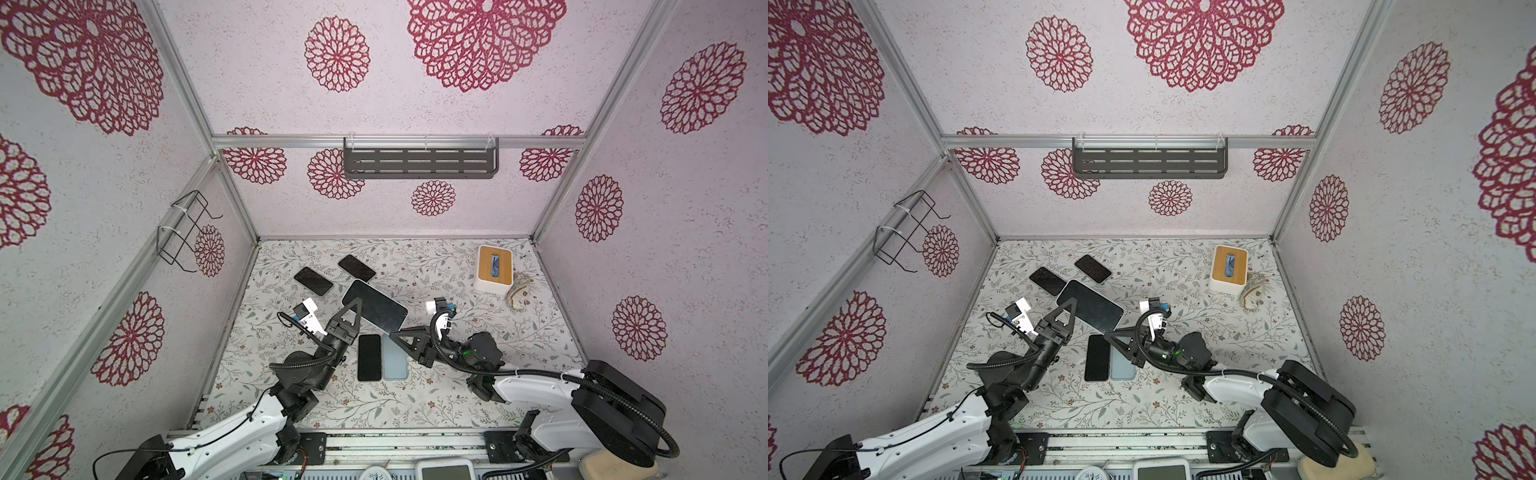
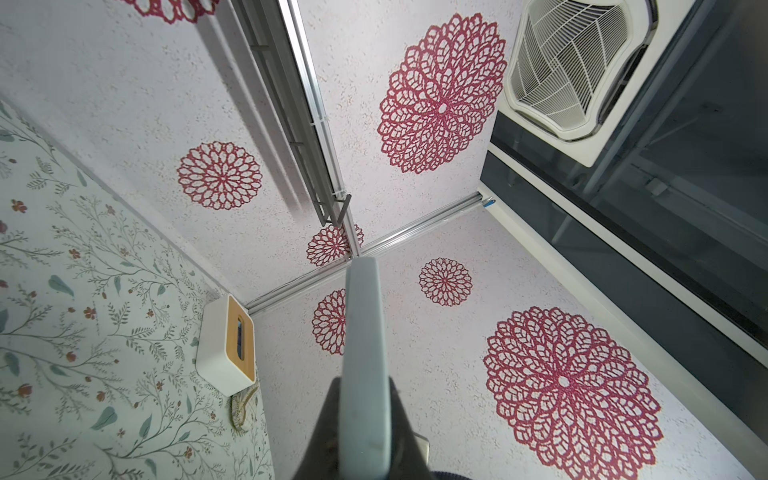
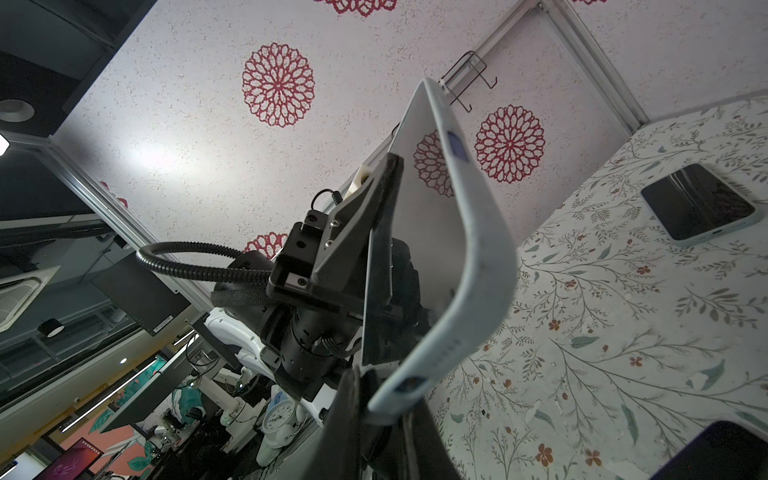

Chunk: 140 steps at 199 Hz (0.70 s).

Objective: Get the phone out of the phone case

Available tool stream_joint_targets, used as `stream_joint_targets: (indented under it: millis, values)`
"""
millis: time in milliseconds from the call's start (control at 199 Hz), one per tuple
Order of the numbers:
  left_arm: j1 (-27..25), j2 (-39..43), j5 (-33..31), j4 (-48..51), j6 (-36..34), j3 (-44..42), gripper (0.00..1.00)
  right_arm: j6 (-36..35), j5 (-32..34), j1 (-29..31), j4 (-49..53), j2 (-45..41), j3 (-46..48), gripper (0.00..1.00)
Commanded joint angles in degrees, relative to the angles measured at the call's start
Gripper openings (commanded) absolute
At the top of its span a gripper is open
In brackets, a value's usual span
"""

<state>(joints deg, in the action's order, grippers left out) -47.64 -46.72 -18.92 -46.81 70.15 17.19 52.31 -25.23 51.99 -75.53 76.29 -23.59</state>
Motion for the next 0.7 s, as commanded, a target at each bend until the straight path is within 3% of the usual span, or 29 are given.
stream_joint_targets:
  millis: [0,267,508,699]
  values:
    - [-0.30,1.22,-1.02,12.17,1.86,3.95,0.00,-7.77,1.94,-0.30,2.87,-3.38,-0.44,0.10]
    - [-0.09,3.06,-1.99,28.38,5.18,9.06,0.00,-19.38,11.21,-0.16,21.10,-12.27,0.30,0.13]
    - [-0.09,-1.05,0.79,29.45,6.29,12.32,0.00,-26.80,16.86,-0.15,31.77,-17.00,-2.23,0.13]
    - [-0.14,-3.16,1.72,28.17,7.28,13.02,0.00,-30.00,19.40,-0.14,32.94,-19.05,-1.89,0.20]
